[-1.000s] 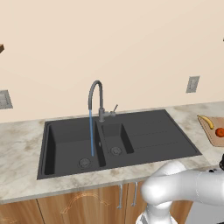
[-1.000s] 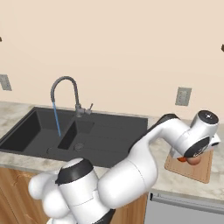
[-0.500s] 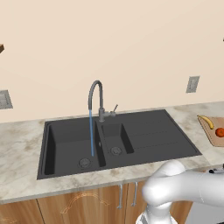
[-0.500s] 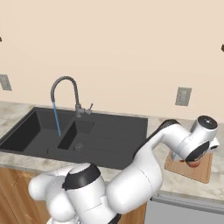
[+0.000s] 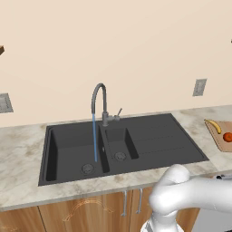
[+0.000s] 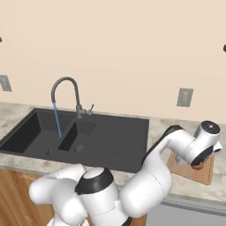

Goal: Pick the peach, apple, banana from the sink and place them on the cutting board to airdry. Then turn off the sink faucet.

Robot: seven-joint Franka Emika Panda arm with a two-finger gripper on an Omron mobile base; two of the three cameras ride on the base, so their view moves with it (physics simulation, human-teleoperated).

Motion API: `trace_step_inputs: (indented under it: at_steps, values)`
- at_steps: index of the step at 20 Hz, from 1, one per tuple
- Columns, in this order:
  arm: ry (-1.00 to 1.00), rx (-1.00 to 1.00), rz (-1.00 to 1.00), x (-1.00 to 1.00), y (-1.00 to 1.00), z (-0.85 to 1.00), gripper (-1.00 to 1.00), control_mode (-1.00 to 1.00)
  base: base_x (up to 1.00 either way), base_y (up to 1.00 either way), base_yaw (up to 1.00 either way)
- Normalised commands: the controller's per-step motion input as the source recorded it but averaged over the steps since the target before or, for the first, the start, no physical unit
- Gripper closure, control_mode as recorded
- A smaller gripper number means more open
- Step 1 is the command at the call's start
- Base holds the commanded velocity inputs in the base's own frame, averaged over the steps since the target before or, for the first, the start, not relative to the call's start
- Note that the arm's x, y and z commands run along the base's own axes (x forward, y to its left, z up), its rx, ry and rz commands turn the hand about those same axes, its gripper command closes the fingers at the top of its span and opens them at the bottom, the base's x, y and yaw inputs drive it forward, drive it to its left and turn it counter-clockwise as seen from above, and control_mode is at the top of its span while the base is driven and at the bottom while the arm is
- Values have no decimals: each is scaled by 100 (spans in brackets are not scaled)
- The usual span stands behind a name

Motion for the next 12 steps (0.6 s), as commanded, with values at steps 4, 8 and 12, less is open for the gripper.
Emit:
trace_step_inputs:
  at_steps: [4,8,12]
  values:
    - [2,0,2,17,-19,-18,100,-100,0,0,0]
    - [2,0,3,15,-29,-21,100,-100,0,0,0]
    - [4,0,3,16,-14,-28,100,-100,0,0,0]
